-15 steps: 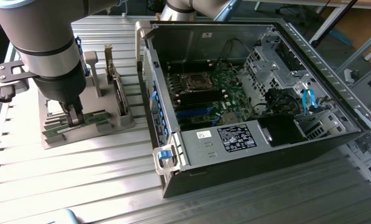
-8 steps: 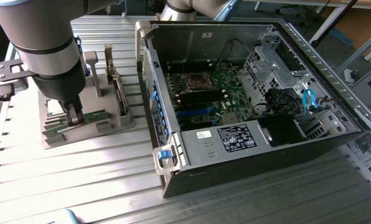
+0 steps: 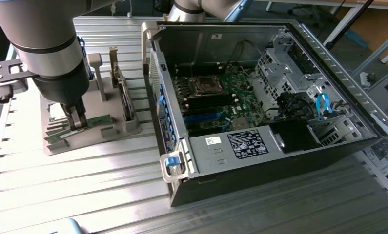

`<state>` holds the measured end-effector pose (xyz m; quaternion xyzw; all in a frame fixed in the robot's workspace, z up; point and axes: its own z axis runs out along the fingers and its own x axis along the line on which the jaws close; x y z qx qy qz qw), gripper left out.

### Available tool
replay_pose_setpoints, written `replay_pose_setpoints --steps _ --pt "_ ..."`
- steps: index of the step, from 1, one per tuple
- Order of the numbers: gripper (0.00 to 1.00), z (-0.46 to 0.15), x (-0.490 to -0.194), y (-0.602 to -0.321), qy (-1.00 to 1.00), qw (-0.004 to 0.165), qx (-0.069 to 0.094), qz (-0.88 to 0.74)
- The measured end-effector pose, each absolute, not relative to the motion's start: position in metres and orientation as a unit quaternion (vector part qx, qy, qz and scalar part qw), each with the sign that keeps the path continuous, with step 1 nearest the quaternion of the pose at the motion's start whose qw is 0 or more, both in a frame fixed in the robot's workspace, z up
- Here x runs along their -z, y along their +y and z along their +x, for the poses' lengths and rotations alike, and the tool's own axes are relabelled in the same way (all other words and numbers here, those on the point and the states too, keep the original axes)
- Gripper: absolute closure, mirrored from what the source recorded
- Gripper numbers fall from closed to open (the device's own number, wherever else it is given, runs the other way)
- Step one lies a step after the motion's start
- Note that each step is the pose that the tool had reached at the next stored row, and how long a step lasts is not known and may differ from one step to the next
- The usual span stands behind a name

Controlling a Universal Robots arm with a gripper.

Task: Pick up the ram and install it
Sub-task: 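Pick up the ram and move it above insertion slot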

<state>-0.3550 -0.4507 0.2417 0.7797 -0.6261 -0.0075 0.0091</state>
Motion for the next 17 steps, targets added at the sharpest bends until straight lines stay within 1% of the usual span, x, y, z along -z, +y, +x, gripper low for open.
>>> replay_pose_setpoints --steps 17 --pt "0.88 -0.355 -0.2419 -0.4507 -0.626 0.005 0.011 0.78"
